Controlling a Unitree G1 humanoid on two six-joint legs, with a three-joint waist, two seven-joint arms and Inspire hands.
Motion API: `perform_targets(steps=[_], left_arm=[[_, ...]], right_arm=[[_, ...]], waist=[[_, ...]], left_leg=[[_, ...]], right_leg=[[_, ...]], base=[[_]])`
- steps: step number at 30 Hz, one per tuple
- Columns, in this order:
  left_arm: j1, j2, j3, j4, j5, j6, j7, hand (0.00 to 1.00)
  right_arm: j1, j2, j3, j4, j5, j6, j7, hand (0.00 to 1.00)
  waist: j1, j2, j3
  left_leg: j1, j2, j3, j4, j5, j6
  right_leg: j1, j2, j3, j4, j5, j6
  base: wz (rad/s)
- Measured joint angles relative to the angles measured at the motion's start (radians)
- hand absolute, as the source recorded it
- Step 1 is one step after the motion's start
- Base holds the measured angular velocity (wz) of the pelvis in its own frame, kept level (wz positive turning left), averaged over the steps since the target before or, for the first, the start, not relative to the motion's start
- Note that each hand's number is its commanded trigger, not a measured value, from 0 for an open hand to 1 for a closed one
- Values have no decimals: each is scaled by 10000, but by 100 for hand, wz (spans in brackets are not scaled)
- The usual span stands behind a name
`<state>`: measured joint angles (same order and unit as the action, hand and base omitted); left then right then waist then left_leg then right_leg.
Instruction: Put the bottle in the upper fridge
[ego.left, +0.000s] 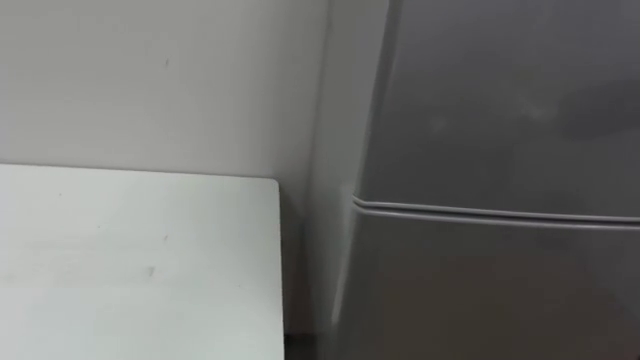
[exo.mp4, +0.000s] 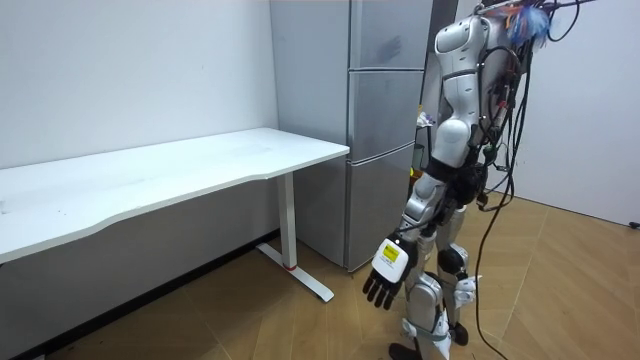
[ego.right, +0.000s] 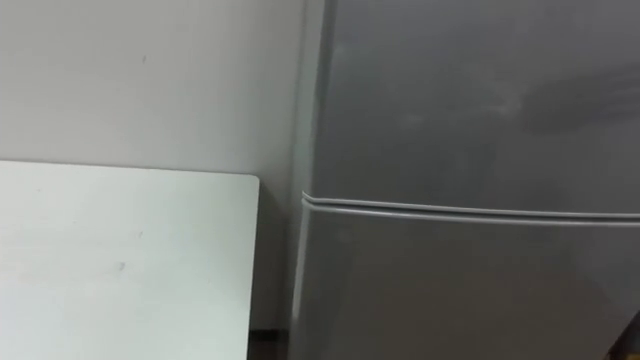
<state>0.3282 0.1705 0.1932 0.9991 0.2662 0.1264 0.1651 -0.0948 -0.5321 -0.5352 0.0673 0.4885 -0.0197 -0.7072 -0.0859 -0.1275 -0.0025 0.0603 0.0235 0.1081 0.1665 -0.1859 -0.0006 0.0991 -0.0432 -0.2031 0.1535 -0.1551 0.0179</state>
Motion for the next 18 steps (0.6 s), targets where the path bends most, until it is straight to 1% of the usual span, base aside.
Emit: perform_targets(steps=[1, 2, 4, 6, 7, 8, 9, 10, 12, 13, 14, 15, 16, 17, 18], left_arm=[[0, -12, 0, -6, -1, 3, 0, 0], [8, -30, -31, -8, -5, 11, 0, 0], [-21, -50, -29, 7, -11, -2, 20, 0], [-11, -67, -25, 17, -24, -21, 160, 0], [-21, -77, -25, 11, -24, -21, 200, 0], [-18, -85, -21, 8, -28, -22, 225, 0], [-12, -105, -20, 11, -60, -15, 244, 0], [-10, -124, -19, 11, -134, -15, 258, 0], [-38, -244, -23, 8, -254, -15, 278, 0], [-37, -270, -27, 6, -321, -15, 278, 0], [-31, -309, -32, 7, -392, -11, 274, 0], [-36, -336, -30, 4, -377, 2, 268, 0], [-28, -337, -30, -6, -380, 3, 257, 0], [-21, -333, -30, -35, -381, 3, 237, 0], [-16, -336, -26, -83, -380, 0, 230, 0]], right_arm=[[81, 47, -3, 0, 49, 0, -36, 0], [105, 202, -7, 1, 241, 0, -132, 0], [324, 395, -51, 13, 429, -33, -315, 0], [693, 734, -114, 270, 1004, -49, -569, 0], [771, 778, -114, 420, 1112, -49, -597, 0], [929, 850, -116, 672, 1468, -48, -673, 0], [1109, 941, -119, 920, 1673, -48, -713, 0], [1224, 1009, -119, 1005, 1703, -48, -731, 0], [1588, 1328, -93, 1633, 1744, -57, -756, 0], [1669, 1441, -97, 1787, 1808, -57, -762, 0], [1814, 1650, -95, 2071, 2133, -56, -800, 0], [1939, 1823, -90, 2327, 2431, -53, -884, 0], [1978, 1886, -91, 2455, 2595, -51, -917, 0], [2010, 1949, -26, 2809, 2719, -49, -929, 0], [2061, 1980, 53, 3234, 2716, -51, -918, 0]], waist=[[7, 17, 0], [-3, 68, 13], [-80, 144, -3], [-82, 202, -4], [-77, 218, 1], [-67, 249, 5], [-11, 318, -11], [0, 322, -1], [33, 456, -8], [27, 488, -8], [33, 535, 0], [43, 584, -15], [44, 610, -17], [46, 657, -4], [61, 673, -10]], left_leg=[[-8, 5, 27, -4, 0, 0], [-22, 10, 29, -1, -1, -2], [5, 9, 36, 5, -1, -2], [77, 7, 46, 3, -4, -4], [75, 3, 45, 5, -4, -3], [64, -5, 47, 9, -3, -2], [57, -8, 45, 17, -9, 7], [48, -10, 44, 20, -11, 10], [27, -31, 27, 22, -11, 12], [24, -36, 36, 24, -11, 13], [22, -51, 55, 29, -9, 13], [10, -55, 66, 32, -9, 12], [-2, -55, 69, 31, -9, 12], [-12, -56, 68, 41, -9, 11], [1, -58, 61, 41, -6, 8]], right_leg=[[-21, 1, 14, 5, 0, 0], [-41, 6, 42, 2, 1, -2], [-12, 7, 50, -8, 4, -7], [72, 6, 41, -7, 4, -7], [66, 2, 44, -7, 4, -7], [45, -8, 61, -7, 4, -7], [38, -14, 71, -7, 4, -7], [31, -17, 70, -10, 4, -6], [18, -28, 75, -30, -4, -2], [16, -32, 74, -33, -19, -6], [-24, -43, 77, -28, -71, -7], [-74, -46, 87, -9, -105, -4], [-111, -49, 89, -7, -125, -4], [-130, -50, 86, -15, -144, -3], [-109, -47, 73, -5, -144, -4]], base=[[-7], [-7], [-3], [0], [0], [-4], [-4], [0], [0], [0], [0], [0], [0], [0], [0]])
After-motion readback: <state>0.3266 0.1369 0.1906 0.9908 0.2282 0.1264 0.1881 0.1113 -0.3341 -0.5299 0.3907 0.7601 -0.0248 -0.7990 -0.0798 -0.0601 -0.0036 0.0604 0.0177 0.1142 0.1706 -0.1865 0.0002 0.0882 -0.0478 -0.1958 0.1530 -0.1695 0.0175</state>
